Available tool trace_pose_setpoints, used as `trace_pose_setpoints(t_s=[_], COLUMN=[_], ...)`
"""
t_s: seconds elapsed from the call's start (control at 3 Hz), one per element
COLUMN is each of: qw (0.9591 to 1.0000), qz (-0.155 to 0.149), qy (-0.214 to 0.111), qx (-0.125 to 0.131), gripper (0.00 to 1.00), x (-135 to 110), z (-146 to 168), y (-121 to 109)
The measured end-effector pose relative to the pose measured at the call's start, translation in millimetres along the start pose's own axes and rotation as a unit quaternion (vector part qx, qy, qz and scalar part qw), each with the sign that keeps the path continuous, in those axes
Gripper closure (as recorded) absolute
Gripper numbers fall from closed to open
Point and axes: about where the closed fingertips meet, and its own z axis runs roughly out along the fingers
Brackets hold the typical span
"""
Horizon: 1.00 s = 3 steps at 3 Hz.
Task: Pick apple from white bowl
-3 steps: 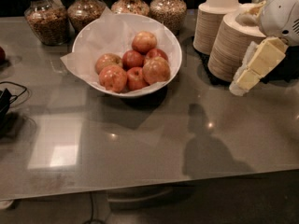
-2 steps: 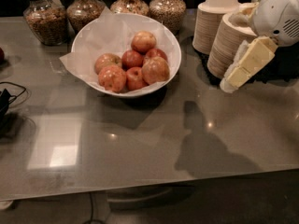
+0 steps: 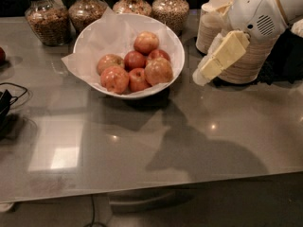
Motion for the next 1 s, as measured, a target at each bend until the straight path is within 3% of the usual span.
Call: trace_pose_setpoints(t_s=[0.33, 0.67, 1.0], qw=[0.9993, 0.9989, 0.9986], qz=[0.003, -0.018, -0.049], qy=[-0.034, -0.034, -0.004], qx=[-0.018, -0.026, -0.016], gripper=[0.0, 0.0, 0.07], x=[-14, -20, -22], z=[11, 31, 49], y=[3, 7, 7])
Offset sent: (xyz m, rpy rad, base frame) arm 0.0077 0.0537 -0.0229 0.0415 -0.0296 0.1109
